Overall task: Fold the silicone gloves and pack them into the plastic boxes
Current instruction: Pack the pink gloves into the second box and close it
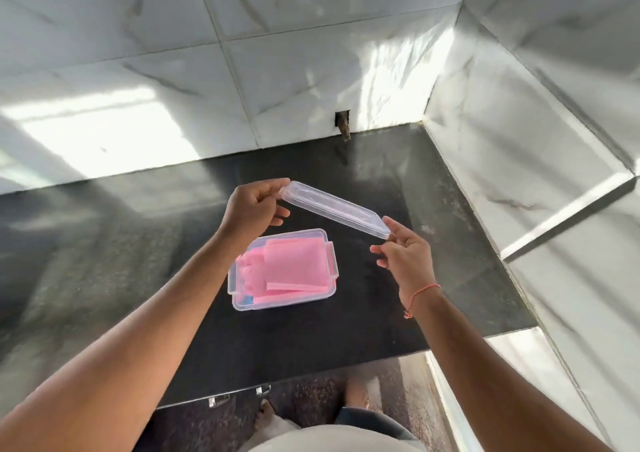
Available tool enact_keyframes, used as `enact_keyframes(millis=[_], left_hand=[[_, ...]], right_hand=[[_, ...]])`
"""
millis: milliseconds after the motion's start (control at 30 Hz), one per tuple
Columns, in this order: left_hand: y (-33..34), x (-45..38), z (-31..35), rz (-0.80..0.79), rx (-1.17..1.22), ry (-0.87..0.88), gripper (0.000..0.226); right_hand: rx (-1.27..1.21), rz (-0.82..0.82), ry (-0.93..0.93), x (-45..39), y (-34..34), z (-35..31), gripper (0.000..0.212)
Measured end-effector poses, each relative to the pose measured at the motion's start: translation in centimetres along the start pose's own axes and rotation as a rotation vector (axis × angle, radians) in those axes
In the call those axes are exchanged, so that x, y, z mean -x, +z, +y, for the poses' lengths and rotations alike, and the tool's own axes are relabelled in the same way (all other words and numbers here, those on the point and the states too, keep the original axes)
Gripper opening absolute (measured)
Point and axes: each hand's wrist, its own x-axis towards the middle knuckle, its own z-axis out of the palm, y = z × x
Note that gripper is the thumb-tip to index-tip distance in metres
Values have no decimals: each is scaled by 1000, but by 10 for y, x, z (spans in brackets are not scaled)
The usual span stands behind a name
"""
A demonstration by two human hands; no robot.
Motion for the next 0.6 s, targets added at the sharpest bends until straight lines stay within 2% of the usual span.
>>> enact_keyframes(millis=[67, 167, 233, 367, 533, 600], left_hand=[[-22, 17, -9, 52, 97, -74, 47], [-48, 42, -25, 104, 195, -121, 35], [-58, 56, -37, 117, 201, -122, 22], [-73, 74, -67, 130, 240, -180, 10], [-78, 93, -93, 65, 253, -256, 23], [-75, 99, -100, 24, 229, -266, 21]], right_hand=[[-59, -45, 11, 5, 16, -5, 51], [-136, -100, 37, 11, 38, -8, 28], [-107, -102, 34, 15, 49, -7, 20], [-15, -146, -33, 25, 65, 0, 11], [200, -94, -76, 33, 70, 8, 38], [306, -79, -118, 33, 69, 11, 35]])
